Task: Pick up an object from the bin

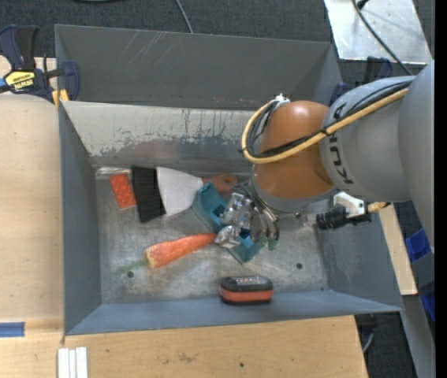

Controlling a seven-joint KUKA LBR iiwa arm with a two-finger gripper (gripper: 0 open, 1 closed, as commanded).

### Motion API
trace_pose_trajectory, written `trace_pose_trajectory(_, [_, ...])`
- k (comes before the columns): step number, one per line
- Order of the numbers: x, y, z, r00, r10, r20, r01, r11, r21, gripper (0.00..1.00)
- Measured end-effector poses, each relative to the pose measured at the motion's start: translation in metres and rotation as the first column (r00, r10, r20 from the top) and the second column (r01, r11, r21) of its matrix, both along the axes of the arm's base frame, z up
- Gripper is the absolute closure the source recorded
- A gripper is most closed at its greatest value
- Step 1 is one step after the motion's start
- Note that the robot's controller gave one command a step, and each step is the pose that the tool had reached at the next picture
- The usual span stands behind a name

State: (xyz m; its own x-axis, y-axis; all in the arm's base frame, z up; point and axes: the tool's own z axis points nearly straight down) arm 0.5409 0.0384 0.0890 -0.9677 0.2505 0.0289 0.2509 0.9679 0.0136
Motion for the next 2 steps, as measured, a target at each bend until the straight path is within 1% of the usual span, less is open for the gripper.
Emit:
trace_pose_trajectory(1, [-0.0011,-0.0017,-0.0038,1.000,0.003,0.003,-0.003,1.000,-0.004,0.00])
trace_pose_trajectory(2, [0.0014,-0.0024,-0.0035,1.000,-0.004,0.014,0.004,1.000,-0.004,1.00])
